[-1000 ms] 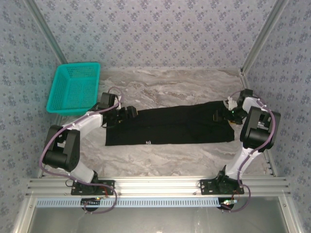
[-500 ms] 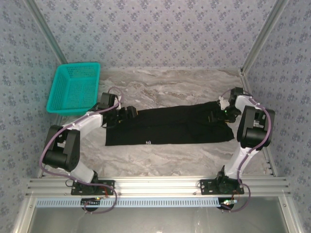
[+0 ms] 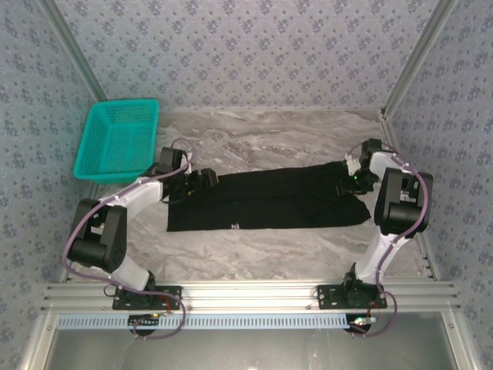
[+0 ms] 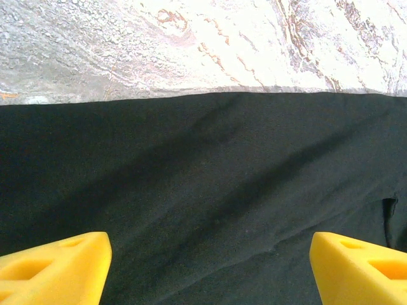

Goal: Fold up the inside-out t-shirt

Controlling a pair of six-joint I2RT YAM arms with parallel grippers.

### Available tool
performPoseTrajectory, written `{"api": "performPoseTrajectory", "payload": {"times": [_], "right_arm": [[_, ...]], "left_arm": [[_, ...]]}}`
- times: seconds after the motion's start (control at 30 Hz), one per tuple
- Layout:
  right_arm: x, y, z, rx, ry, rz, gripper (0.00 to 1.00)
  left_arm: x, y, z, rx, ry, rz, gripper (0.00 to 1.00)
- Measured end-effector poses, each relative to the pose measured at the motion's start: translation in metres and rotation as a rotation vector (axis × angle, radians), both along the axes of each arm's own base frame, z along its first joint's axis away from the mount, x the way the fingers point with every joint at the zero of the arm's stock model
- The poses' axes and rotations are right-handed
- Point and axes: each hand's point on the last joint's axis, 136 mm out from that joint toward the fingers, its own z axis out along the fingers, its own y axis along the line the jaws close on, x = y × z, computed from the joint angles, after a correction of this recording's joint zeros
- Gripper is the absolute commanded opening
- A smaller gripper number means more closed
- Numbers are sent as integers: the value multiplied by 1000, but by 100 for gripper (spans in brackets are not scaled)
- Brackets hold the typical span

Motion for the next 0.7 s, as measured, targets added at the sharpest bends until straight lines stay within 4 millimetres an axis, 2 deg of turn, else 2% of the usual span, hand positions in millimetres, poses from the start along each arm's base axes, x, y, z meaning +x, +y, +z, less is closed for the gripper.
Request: {"api": "performPoseTrajectory", "payload": {"times": [0.13,0.3,0.47,0.7], "right_arm": [[1,7,-1,-11,0,20,18],[1,24,2,27,-17,54,1],[-5,35,8,64,-26,59,0],[-4,25,36,31,-88,13,0]], "left_arm": [[0,0,-1,2,2,1,82],[-1,1,-2,7,5,4,82],[-1,3,-4,18,7,11,82],[-1,5,-5,27,9,18,82]]}}
